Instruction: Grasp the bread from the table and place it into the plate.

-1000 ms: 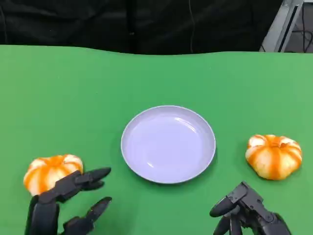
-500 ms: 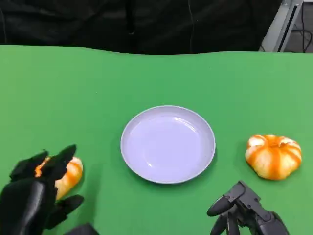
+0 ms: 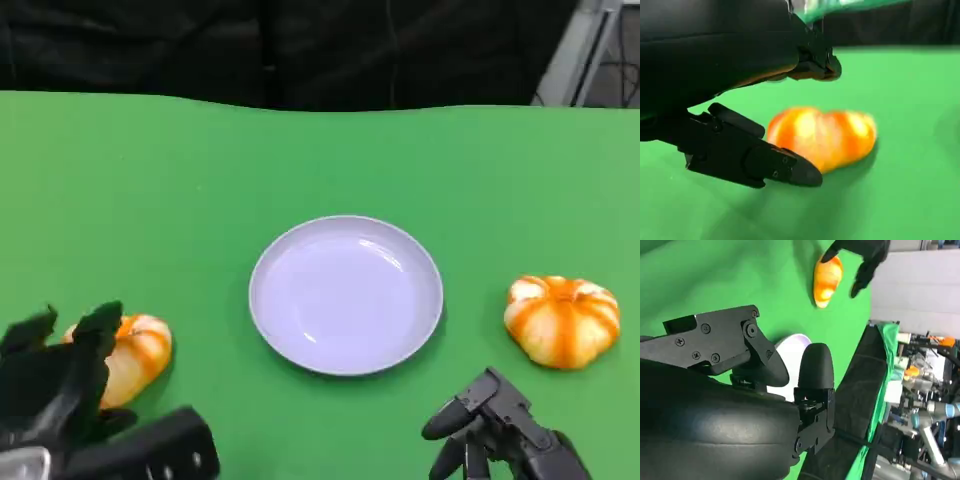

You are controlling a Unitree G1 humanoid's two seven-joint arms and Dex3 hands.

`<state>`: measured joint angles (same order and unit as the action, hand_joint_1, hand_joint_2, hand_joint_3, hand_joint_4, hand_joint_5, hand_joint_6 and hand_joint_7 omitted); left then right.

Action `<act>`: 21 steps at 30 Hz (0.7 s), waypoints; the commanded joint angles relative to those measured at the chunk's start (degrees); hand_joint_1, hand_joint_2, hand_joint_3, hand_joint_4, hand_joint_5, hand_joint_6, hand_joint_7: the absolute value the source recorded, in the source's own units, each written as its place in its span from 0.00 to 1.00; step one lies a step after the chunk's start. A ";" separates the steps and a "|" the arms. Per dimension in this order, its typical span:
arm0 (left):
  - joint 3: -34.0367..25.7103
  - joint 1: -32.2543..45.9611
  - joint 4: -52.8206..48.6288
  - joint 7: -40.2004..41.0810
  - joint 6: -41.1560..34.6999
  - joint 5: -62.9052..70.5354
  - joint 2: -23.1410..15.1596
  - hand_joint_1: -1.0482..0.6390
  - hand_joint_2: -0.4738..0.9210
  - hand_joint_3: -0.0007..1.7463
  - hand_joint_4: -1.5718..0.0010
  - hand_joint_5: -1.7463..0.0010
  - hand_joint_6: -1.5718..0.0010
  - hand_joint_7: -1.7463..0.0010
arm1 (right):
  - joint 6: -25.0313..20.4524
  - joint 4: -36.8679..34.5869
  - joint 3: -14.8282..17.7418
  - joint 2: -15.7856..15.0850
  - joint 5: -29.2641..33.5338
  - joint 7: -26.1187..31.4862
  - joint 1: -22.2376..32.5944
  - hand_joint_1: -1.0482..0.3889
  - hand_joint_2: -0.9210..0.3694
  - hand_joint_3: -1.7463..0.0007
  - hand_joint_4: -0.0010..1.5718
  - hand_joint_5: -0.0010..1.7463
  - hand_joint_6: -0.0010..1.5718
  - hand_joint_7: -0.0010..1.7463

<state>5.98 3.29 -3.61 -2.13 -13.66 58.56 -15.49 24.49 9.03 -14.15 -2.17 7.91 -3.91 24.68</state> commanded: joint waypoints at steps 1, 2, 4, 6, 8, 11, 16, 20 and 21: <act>1.43 -5.71 -7.68 -5.80 -2.50 -4.01 -3.48 0.37 1.00 0.11 0.68 0.87 0.68 0.97 | -0.81 0.75 0.25 -0.13 -0.65 0.21 0.53 0.68 0.00 0.31 0.26 1.00 0.13 1.00; 1.62 -6.30 -9.22 -4.99 -1.34 -5.49 -3.89 0.37 1.00 0.12 0.61 0.84 0.63 0.95 | -0.89 0.87 0.25 -0.16 -0.73 0.17 0.60 0.69 0.00 0.31 0.26 1.00 0.13 1.00; 1.73 -6.99 -11.81 -2.63 1.72 -8.45 -4.66 0.40 1.00 0.16 0.56 0.57 0.48 0.96 | -0.98 1.03 0.22 -0.16 -0.71 0.20 0.68 0.69 0.00 0.31 0.26 1.00 0.13 1.00; 1.74 -7.58 -14.46 0.02 5.44 -11.38 -5.40 0.40 1.00 0.16 0.57 0.34 0.36 0.92 | -0.74 0.86 0.25 -0.17 -0.65 0.25 0.59 0.69 0.00 0.31 0.26 1.00 0.13 1.00; 2.20 -8.15 -16.61 2.37 8.05 -13.16 -6.19 0.39 1.00 0.17 0.56 0.22 0.36 0.72 | -0.59 0.69 0.29 -0.19 -0.57 0.31 0.48 0.69 0.00 0.31 0.26 1.00 0.13 1.00; 2.67 -8.44 -18.12 6.44 10.88 -14.67 -6.77 0.40 0.97 0.19 0.53 0.03 0.45 0.34 | -0.71 0.66 0.24 -0.15 -0.48 0.37 0.35 0.70 0.00 0.31 0.25 1.00 0.13 1.00; 2.55 -7.63 -21.02 23.02 23.48 -16.16 -7.56 0.45 0.76 0.58 0.45 0.00 0.56 0.01 | -1.10 0.64 0.10 0.06 -0.39 0.54 0.27 0.69 0.00 0.32 0.25 1.00 0.13 1.00; 3.17 -7.05 -21.29 34.12 31.01 -14.70 -8.23 0.46 0.75 0.67 0.50 0.00 0.60 0.00 | -1.59 0.89 -0.05 0.27 0.05 0.88 0.34 0.69 0.00 0.32 0.26 1.00 0.13 1.00; 3.51 -6.84 -20.61 36.71 32.14 -13.70 -8.39 0.46 0.75 0.67 0.51 0.00 0.61 0.00 | -1.46 0.85 -0.07 0.25 0.20 0.95 0.31 0.70 0.00 0.31 0.26 1.00 0.13 1.00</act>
<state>8.93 -4.34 -24.78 28.80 15.66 43.37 -22.14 23.39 9.45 -14.33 -1.98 8.11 -3.52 24.72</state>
